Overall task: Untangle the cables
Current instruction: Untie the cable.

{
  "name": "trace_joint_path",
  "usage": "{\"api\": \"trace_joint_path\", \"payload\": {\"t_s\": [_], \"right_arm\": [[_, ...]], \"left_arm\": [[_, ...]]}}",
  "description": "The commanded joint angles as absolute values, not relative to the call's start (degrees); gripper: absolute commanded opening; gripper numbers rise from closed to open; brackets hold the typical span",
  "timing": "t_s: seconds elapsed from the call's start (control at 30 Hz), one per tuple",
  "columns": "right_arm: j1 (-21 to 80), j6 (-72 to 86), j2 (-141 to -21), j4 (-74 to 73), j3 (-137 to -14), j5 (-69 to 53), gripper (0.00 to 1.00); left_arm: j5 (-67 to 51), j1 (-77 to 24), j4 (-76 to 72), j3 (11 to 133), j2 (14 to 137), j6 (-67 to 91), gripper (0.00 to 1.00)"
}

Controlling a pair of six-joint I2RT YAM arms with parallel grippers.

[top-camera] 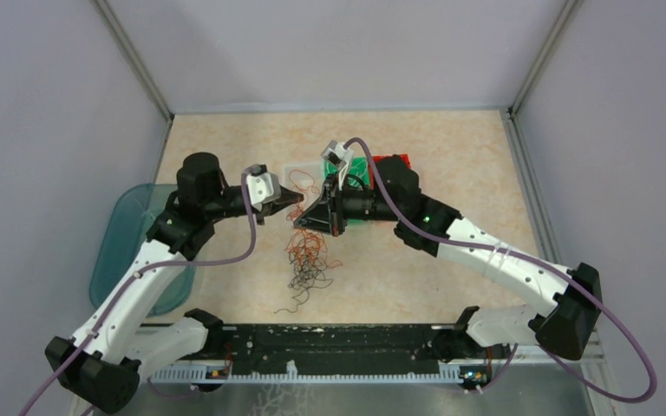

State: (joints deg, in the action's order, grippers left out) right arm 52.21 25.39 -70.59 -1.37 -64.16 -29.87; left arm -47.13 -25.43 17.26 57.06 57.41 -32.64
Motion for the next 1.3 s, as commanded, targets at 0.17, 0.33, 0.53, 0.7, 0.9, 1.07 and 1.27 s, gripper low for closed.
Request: {"api": "trace_joint_path", "payload": {"t_s": [0.17,0.33,0.53,0.7,0.9,1.07,1.27], "right_arm": [[51.7,25.9,-66.0,-3.8,-61.5,-34.2,0.1],[50.4,22.3,-61.6,-10.3,-62.2,-34.8,0.35],[46.5,19.6,-60.0,-15.1,-65.5,-36.2,0.6],[43.8,18.0,-59.8,-17.3,-68.6,-34.2,0.67],[41.8,19.3,-59.6,-9.0,-66.5,-27.4,0.69],[41.8,20.1,-63.8,-2.8,-65.5,-28.2,0.7],[42.2,20.8,-66.3,2.9,-64.6,-28.7,0.71]], "left_arm": [[-44.8,-25.7,3.6,58.5,54.6,-28.4,0.06],[-47.4,-26.6,4.2,57.9,52.8,-35.3,0.06],[-48.5,-27.4,4.3,58.1,52.1,-41.2,0.06],[-48.9,-28.4,4.3,57.8,51.7,-45.8,0.06],[-49.2,-30.3,4.1,58.5,52.0,-47.4,0.06],[-48.9,-31.5,4.1,59.6,52.6,-46.0,0.05],[-47.9,-32.3,3.9,60.9,53.6,-43.2,0.05]]}}
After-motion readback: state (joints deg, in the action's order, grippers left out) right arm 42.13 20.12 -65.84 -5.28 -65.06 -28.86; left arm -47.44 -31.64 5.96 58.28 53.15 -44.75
